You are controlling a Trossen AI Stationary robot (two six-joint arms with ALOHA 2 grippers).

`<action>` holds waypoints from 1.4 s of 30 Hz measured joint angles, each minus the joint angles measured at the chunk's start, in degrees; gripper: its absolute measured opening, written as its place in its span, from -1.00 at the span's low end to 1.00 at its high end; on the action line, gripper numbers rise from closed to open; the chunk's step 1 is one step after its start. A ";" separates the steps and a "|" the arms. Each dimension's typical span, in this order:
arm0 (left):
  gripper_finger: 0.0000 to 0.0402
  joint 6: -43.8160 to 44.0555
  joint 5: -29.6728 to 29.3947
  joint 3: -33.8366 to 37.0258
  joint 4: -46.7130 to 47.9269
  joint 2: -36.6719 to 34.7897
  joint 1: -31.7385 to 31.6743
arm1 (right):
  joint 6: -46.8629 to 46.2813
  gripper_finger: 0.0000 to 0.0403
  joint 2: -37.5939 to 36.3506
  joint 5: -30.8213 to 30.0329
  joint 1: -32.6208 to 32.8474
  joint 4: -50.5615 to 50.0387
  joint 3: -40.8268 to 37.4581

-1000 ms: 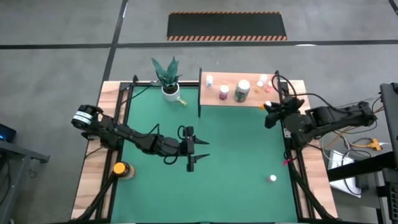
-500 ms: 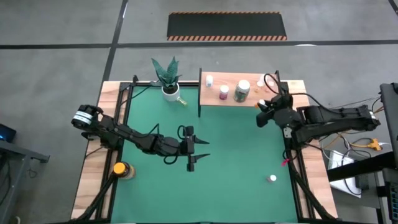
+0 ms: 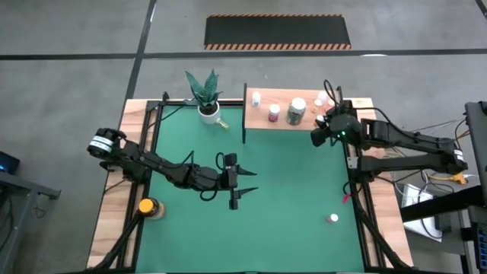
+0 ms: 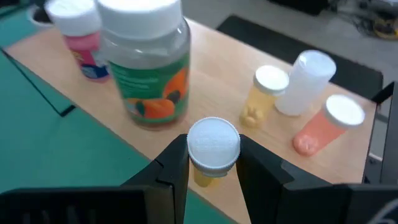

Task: Pick and place medicine bottles onto shelf by color
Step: Put the orange pill bottle on the shelf, then put the light yellow pill bottle on the shelf

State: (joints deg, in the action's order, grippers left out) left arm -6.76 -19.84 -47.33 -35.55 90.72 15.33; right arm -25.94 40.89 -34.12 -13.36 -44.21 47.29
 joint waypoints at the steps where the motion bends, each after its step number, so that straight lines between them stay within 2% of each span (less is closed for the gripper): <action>1: -0.01 0.00 0.00 0.00 -0.03 0.00 0.00 | 0.60 -0.48 0.46 1.12 -1.29 0.02 0.00; 6: -0.01 0.00 0.00 0.00 -0.02 0.00 0.00 | 3.21 -0.48 2.42 5.71 -5.58 0.57 0.00; 20: -0.01 -0.15 0.00 0.02 0.00 0.00 0.00 | 4.03 -0.46 5.70 5.60 -8.44 1.61 -0.02; 34: -0.01 -0.15 0.00 0.07 0.04 0.00 0.00 | 3.41 -0.07 6.07 5.63 -8.44 1.44 0.05; 42: -0.01 -0.15 0.00 0.07 0.04 0.00 0.00 | 3.57 0.00 6.05 5.61 -8.44 0.97 2.89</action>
State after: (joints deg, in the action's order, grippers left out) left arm -6.92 -19.84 -47.27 -35.51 90.72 15.33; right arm -22.36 46.94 -28.51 -21.80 -43.24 50.18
